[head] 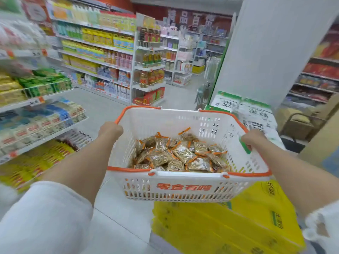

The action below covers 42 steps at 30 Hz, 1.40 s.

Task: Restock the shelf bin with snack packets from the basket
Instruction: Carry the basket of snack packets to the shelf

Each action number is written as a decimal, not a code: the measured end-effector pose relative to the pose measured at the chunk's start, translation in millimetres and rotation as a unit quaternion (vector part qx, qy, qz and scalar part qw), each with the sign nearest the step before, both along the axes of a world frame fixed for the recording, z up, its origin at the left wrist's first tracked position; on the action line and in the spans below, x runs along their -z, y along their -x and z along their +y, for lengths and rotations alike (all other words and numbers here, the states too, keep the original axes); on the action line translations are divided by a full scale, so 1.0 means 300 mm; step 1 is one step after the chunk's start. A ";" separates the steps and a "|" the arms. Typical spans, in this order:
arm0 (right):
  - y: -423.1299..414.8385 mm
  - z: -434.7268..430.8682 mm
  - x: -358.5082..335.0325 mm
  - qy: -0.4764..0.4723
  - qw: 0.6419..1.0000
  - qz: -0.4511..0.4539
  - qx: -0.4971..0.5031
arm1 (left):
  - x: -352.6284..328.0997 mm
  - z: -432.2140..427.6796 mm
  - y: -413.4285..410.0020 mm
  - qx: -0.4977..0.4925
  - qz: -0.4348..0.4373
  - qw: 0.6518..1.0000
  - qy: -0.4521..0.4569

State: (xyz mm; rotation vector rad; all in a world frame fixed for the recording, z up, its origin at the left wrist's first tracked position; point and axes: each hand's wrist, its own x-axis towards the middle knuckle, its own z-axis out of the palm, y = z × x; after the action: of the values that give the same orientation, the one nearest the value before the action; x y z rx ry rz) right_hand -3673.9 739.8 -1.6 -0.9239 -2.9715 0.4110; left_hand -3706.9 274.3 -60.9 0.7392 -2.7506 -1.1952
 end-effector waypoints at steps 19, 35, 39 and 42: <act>-0.150 -2.482 0.437 0.034 0.845 -0.133 -0.517 | 0.345 -1.835 -1.603 -0.511 -0.059 0.854 -0.081; -1.803 -4.601 0.763 0.014 0.556 -0.345 -0.756 | 0.636 -2.446 -3.387 -0.870 -0.006 0.457 -0.185; -2.347 -5.018 0.833 -0.023 0.498 -0.353 -0.792 | 0.692 -2.544 -3.815 -0.902 -0.033 0.401 -0.154; -2.741 -5.295 0.899 -0.086 0.435 -0.348 -0.826 | 0.693 -2.650 -4.155 -0.914 -0.026 0.373 -0.157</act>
State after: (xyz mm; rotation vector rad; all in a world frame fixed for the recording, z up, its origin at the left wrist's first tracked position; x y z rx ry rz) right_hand -2851.6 -848.8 -271.3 2.6623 -2.9200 -0.5522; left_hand -2460.5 -520.6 -268.8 2.4310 -0.1412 -0.6717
